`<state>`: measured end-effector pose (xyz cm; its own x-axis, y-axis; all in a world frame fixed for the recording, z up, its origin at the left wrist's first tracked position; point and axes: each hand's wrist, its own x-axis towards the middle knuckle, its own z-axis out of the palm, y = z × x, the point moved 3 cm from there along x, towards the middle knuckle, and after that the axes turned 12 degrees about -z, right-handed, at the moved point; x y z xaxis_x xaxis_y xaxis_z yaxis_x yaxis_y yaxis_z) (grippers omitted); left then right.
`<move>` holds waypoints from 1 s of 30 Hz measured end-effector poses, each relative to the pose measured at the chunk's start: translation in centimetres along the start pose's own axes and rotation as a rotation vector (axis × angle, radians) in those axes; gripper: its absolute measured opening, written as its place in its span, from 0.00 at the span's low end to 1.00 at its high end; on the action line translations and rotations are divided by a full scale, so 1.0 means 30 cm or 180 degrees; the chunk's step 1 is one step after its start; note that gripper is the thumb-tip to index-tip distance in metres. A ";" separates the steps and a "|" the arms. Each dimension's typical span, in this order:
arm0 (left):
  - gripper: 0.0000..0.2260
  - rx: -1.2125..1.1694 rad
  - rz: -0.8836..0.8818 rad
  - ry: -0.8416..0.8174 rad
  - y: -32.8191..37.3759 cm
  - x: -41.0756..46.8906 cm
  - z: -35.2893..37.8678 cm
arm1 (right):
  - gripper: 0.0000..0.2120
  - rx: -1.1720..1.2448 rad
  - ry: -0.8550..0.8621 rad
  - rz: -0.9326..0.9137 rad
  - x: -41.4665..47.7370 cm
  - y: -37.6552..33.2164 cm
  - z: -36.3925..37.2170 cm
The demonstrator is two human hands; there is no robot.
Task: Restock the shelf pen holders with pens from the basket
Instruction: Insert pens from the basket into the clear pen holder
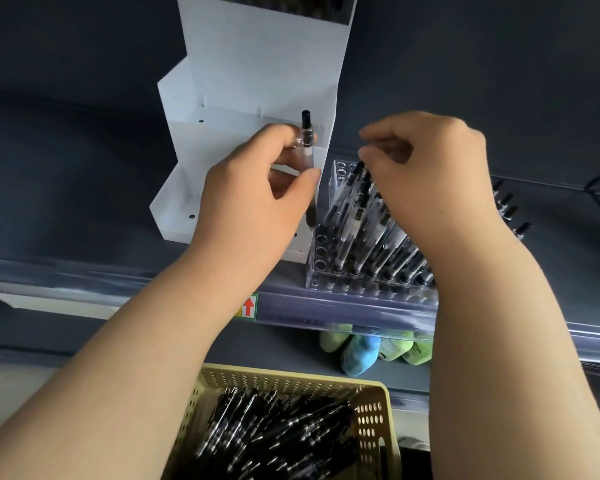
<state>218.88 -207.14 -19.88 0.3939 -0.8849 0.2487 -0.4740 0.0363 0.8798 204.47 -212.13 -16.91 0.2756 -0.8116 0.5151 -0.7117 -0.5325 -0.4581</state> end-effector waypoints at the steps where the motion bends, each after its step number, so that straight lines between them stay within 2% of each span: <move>1: 0.11 -0.0035 0.0029 0.0033 0.003 0.000 -0.002 | 0.09 -0.0015 -0.0007 0.0009 -0.002 -0.001 -0.004; 8: 0.12 -0.0159 -0.0008 -0.0051 -0.005 0.000 0.014 | 0.03 -0.0217 -0.0204 0.0031 -0.005 -0.016 -0.019; 17: 0.11 -0.0102 -0.0042 -0.0231 -0.025 0.004 0.044 | 0.09 -0.0502 -0.0035 -0.0124 0.002 -0.021 0.041; 21: 0.11 -0.0115 0.0038 -0.0242 -0.029 0.004 0.051 | 0.10 -0.0661 -0.0160 -0.0243 0.002 -0.025 0.054; 26: 0.16 -0.0179 0.0143 -0.0206 -0.040 0.000 0.063 | 0.13 -0.0577 -0.0136 -0.0172 -0.004 -0.040 0.044; 30: 0.19 -0.0219 0.0135 -0.0215 -0.047 0.001 0.073 | 0.13 -0.0613 -0.0120 0.0158 -0.001 -0.050 -0.005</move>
<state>217.83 -208.22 -22.01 0.3195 -0.9111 0.2604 -0.4330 0.1041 0.8954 205.44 -211.28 -16.14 0.2586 -0.8460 0.4662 -0.8345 -0.4388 -0.3333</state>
